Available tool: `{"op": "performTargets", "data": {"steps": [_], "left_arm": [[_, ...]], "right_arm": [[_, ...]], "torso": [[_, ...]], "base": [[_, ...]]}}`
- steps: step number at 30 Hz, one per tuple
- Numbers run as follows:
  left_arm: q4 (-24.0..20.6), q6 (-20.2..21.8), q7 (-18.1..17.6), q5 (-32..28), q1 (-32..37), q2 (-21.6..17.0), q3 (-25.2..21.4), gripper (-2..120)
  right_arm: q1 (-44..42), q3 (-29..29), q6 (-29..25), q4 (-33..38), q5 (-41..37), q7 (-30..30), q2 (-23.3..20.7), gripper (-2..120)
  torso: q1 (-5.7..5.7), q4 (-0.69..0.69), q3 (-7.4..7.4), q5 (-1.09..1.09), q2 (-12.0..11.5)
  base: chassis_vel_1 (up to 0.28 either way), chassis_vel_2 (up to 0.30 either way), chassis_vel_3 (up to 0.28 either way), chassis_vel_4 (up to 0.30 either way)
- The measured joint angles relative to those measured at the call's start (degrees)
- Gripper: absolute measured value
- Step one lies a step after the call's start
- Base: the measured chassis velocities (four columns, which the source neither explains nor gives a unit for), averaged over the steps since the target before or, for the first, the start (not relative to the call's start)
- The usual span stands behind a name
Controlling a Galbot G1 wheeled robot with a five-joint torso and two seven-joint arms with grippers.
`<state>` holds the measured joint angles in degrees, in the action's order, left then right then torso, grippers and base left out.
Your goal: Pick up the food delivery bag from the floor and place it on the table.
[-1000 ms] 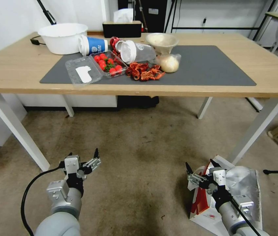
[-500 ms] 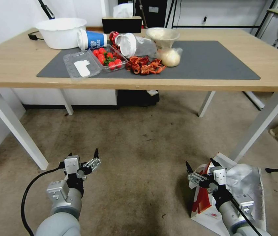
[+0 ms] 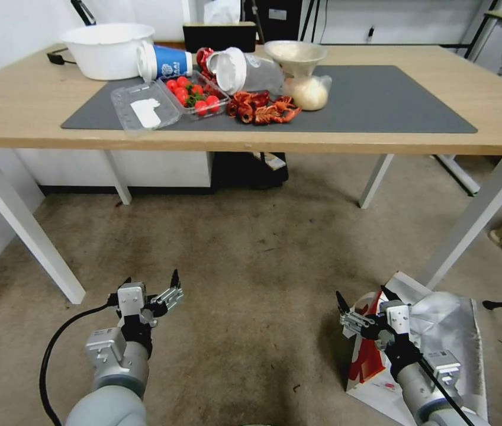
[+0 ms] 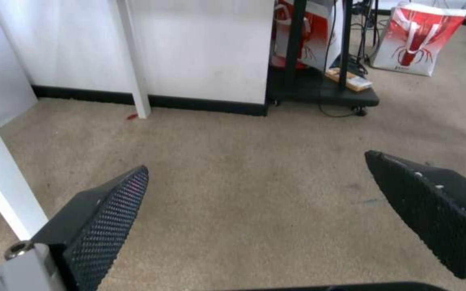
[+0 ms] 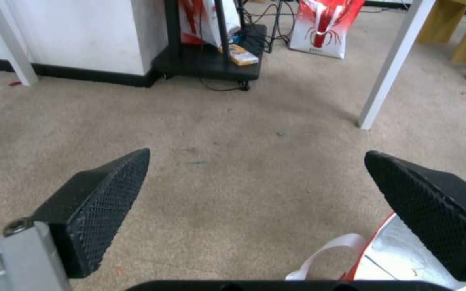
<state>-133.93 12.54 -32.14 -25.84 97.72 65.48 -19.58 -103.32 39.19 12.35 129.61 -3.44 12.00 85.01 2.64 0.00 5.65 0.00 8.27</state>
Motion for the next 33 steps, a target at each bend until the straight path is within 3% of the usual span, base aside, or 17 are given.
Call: {"op": "performTargets", "data": {"steps": [11, 18, 33], "left_arm": [[-0.01, -0.12, 0.0, 0.01, 0.08, -0.01, -0.01, 100], [0.01, -0.19, 0.0, 0.06, 0.13, 0.01, 0.0, 100], [-0.25, -0.69, 0.1, 1.01, 1.04, 0.61, -0.08, 100]], "right_arm": [[0.05, 0.0, 0.0, -0.04, 0.0, 0.0, 0.0, 100], [0.07, -0.05, 0.0, -0.11, 0.0, -0.01, 0.1, 100], [0.02, -0.26, -0.07, 0.04, 0.04, -0.01, -0.45, 100]], "torso": [[-0.12, 0.0, -0.34, 0.0, -0.46], [-0.22, 0.0, -1.3, 0.0, -1.51], [-0.57, 0.01, -4.82, 0.0, -5.37]], "base": [[0.0, 0.0, 0.0, 0.0], [0.0, 0.0, 0.0, 0.0], [0.0, 0.0, 0.0, 0.0]]}}
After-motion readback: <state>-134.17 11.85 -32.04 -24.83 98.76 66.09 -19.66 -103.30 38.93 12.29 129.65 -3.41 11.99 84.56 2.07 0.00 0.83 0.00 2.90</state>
